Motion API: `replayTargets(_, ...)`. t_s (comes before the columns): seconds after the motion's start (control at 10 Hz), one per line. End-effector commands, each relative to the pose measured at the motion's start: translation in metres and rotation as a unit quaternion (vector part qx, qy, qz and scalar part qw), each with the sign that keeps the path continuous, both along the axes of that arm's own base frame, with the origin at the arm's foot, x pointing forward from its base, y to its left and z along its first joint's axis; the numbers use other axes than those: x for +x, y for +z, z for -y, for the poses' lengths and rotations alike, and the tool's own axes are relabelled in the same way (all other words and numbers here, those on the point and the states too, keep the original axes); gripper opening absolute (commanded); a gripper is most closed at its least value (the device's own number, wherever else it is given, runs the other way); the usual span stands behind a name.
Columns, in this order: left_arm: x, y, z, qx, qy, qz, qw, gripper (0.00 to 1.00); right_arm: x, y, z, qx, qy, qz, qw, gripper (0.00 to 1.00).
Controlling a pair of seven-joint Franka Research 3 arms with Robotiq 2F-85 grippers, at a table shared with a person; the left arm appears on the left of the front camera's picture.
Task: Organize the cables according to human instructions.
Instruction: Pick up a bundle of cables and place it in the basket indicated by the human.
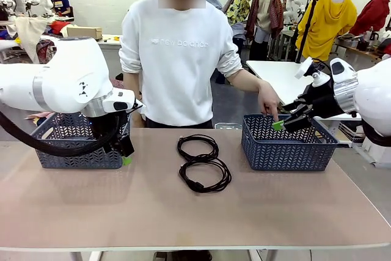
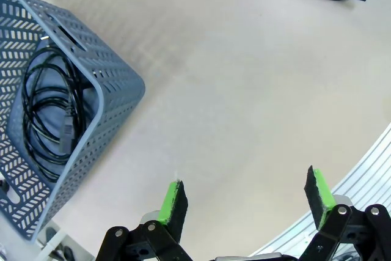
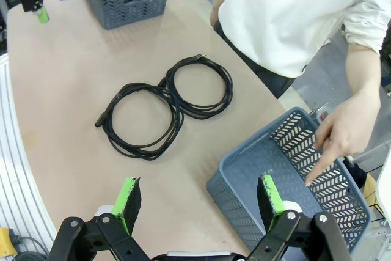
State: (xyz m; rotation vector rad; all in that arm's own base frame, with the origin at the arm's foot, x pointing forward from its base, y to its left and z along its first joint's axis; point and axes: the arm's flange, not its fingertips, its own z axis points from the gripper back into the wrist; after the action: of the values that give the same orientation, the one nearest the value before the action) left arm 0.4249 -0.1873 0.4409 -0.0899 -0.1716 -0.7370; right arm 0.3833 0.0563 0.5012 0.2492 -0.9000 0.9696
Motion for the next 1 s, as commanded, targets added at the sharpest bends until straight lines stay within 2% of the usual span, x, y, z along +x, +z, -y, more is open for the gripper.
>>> replayTargets(0.0,0.001,0.003,0.000,0.002,0.001,-0.003,1.000,1.00,0.017,0.019,-0.014,-0.012,-0.006,-0.056,0.998,1.00)
replayTargets(0.2,0.001,0.003,0.000,0.002,0.001,-0.003,1.000,1.00,0.044,0.044,-0.039,-0.010,-0.001,-0.096,0.995,1.00)
replayTargets(0.4,0.001,0.003,0.000,0.002,0.001,-0.003,1.000,1.00,0.075,0.053,-0.060,-0.022,0.002,-0.142,0.990,1.00)
replayTargets(0.5,0.001,0.003,0.000,0.002,0.001,-0.003,1.000,1.00,0.091,0.053,-0.073,-0.044,-0.021,-0.170,0.984,1.00)
replayTargets(0.7,0.001,0.003,0.000,0.002,0.001,-0.003,1.000,1.00,0.110,0.050,-0.117,-0.088,-0.003,-0.205,0.975,1.00)
replayTargets(0.9,0.001,0.003,0.000,0.002,0.001,-0.003,1.000,1.00,0.118,0.043,-0.158,-0.121,0.021,-0.213,0.969,1.00)
